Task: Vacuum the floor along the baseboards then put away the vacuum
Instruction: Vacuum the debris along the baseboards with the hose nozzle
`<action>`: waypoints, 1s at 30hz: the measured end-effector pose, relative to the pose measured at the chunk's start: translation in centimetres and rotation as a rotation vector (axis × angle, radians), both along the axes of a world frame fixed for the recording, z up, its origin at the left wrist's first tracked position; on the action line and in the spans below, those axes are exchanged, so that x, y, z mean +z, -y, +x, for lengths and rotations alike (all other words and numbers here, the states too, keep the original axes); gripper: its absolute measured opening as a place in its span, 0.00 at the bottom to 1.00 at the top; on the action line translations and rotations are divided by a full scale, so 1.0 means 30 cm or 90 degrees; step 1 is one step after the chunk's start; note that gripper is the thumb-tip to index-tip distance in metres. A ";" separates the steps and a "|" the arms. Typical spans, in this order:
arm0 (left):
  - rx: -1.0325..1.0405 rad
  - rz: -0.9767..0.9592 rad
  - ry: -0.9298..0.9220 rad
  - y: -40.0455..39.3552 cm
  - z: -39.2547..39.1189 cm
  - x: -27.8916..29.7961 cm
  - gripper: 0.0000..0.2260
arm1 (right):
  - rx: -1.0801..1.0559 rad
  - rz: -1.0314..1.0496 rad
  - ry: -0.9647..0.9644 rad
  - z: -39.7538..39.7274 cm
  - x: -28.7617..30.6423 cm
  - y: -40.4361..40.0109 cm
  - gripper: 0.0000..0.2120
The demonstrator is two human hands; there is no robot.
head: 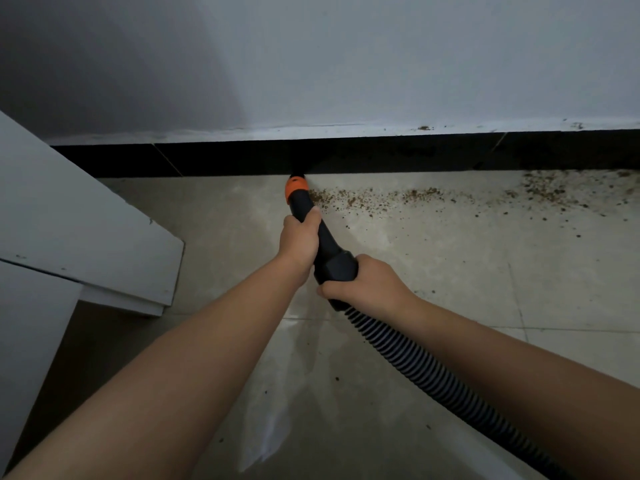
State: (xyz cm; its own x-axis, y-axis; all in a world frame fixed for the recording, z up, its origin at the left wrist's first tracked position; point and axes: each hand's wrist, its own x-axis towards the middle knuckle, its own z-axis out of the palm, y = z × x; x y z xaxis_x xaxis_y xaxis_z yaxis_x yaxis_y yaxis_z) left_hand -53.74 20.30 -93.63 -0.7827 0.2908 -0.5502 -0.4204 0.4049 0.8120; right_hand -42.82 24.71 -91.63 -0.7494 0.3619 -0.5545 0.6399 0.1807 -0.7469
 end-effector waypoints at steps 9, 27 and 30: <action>-0.049 0.012 0.016 -0.051 0.041 0.014 0.18 | -0.031 0.026 0.011 0.047 -0.012 -0.039 0.13; 0.006 -0.030 -0.022 0.064 -0.017 0.000 0.19 | 0.030 0.005 -0.004 -0.009 0.026 0.053 0.14; -0.009 -0.018 0.010 0.078 0.039 0.009 0.18 | 0.039 0.006 0.008 0.057 0.051 0.057 0.14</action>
